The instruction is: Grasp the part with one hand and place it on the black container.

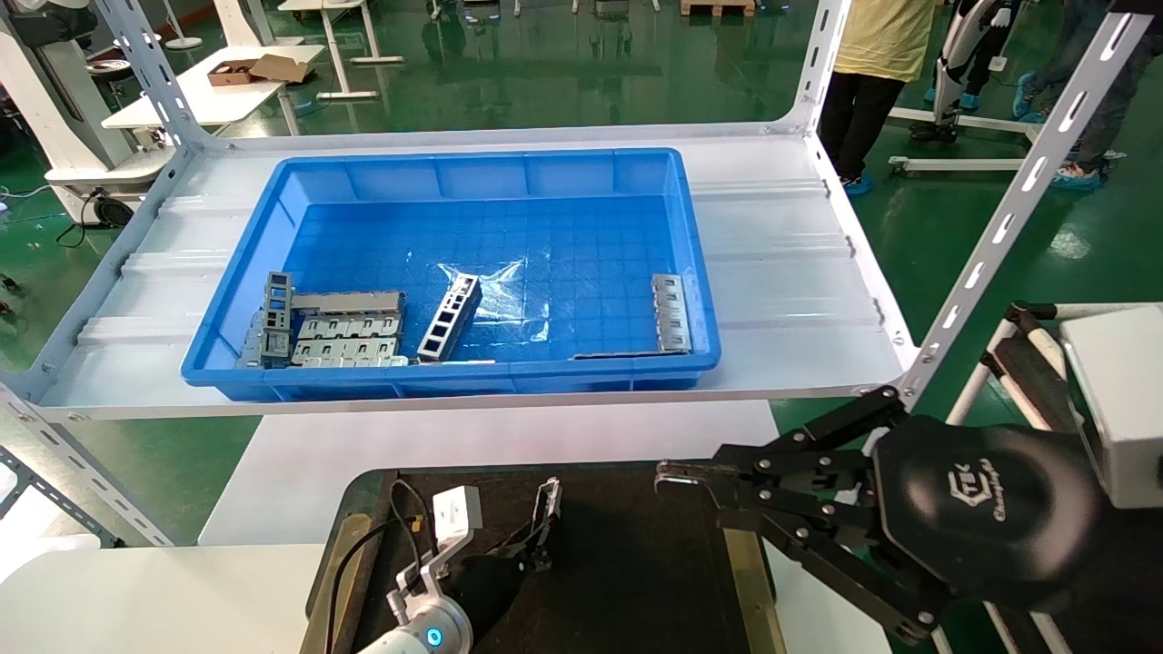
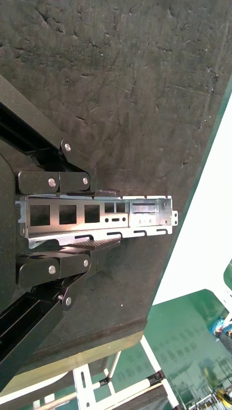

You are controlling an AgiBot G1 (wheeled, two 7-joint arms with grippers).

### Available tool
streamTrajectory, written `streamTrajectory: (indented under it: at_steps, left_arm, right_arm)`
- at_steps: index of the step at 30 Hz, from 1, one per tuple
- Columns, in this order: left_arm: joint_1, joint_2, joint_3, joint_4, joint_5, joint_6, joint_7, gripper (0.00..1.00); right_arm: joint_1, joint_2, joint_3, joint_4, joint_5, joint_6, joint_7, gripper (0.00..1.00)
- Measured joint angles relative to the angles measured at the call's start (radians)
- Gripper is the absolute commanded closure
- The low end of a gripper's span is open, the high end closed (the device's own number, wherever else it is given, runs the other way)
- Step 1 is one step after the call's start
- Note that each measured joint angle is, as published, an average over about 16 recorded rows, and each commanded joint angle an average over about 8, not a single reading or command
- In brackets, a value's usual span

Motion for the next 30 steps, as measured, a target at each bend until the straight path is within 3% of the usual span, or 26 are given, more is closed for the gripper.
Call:
streamTrajectory:
  at_steps: [1,2,17,30]
  left_arm:
    - [0.0,0.0,0.004,-0.001,-0.003,-0.004,-0.002,0.02]
    - [-0.001,0.001,0.008,-0.002,-0.006,-0.007,-0.003,0.0]
    - [-0.01,-0.033,0.065,-0.064,-0.036,-0.05,-0.002,0.0]
    - [-0.022,-0.223,0.086,-0.285,0.021,0.105,0.069,0.0]
  right_arm:
    - [0.0,0.0,0.0,0.0,0.0,0.0,0.0,0.02]
    - [0.0,0.0,0.0,0.0,0.0,0.0,0.0,0.0]
    - [0.0,0.0,-0.001,0.0,0.0,0.0,0.0,0.0]
    - [0.0,0.0,-0.001,0.0,0.001,0.0,-0.001,0.0]
